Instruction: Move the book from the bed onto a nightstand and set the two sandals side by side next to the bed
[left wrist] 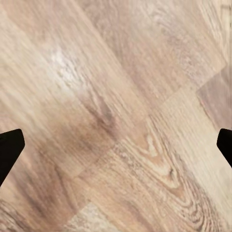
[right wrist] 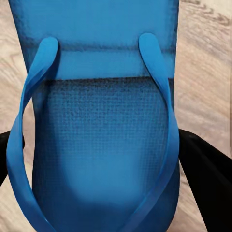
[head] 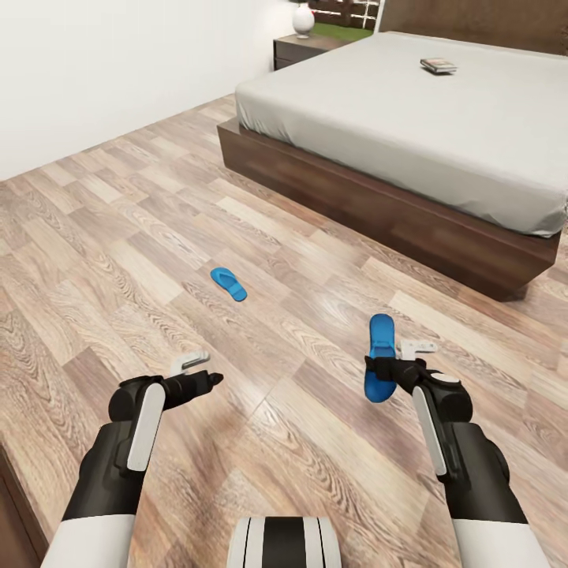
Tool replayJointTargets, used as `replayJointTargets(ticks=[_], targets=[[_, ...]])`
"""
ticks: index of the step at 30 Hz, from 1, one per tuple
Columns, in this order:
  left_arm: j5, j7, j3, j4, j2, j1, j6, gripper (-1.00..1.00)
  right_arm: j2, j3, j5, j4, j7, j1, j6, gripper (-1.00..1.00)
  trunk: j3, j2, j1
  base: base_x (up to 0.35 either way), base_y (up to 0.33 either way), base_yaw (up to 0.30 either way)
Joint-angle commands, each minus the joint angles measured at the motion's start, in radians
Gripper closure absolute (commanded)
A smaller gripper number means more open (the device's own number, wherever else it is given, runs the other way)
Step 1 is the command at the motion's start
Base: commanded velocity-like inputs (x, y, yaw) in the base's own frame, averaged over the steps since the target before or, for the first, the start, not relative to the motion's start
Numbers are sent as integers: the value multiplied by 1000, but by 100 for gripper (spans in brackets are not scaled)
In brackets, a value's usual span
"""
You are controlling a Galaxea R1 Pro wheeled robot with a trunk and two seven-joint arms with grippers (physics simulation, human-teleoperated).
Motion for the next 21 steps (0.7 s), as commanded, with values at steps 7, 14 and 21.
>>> replayJointTargets(ticks=[7,14,21], targets=[[6,10,35,64,13,14,-5,-100,-4,5,-1,-74,22,18,21,100,27,1,-3,0,0,0],[8,-2,82,134,20,143,-137,-100,-5,9,7,-85,118,36,23,100,54,3,-6,0,0,0],[10,-7,87,151,22,240,-245,-100,-7,26,9,-108,144,70,21,100,81,5,-10,0,0,0]])
